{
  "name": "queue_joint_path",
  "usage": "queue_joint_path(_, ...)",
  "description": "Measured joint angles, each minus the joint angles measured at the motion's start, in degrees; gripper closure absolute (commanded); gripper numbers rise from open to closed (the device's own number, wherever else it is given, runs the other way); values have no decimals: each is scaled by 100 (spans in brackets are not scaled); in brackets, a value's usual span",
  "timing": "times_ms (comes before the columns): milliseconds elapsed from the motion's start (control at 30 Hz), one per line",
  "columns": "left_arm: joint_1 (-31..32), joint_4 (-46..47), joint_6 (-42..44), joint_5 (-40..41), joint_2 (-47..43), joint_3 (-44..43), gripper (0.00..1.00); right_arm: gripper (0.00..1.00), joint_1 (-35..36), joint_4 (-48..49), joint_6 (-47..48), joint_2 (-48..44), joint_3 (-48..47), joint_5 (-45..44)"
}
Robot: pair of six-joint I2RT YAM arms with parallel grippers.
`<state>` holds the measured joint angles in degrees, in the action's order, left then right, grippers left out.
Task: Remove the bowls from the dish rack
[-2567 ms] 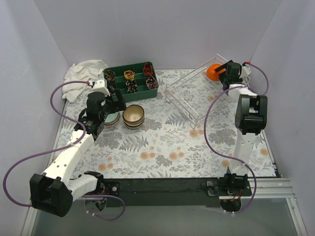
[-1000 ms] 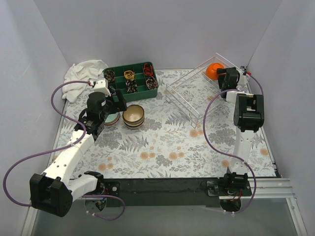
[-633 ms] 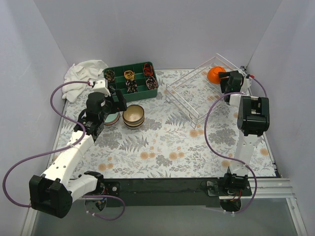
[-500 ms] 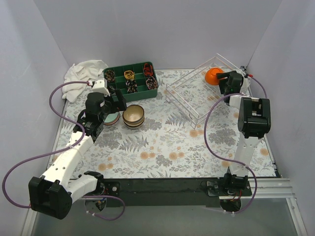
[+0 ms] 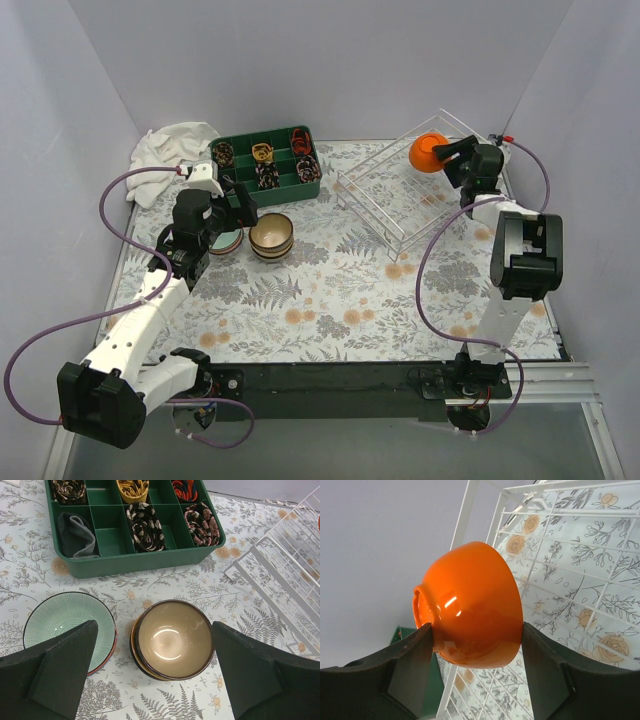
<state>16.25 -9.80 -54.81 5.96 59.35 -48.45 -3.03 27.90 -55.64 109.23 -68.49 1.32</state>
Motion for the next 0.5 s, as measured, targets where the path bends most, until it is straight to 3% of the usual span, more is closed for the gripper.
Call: queue_joint_path(500, 0, 0, 0, -142, 0, 0, 2, 55, 57, -535, 1886, -2015, 804, 1078)
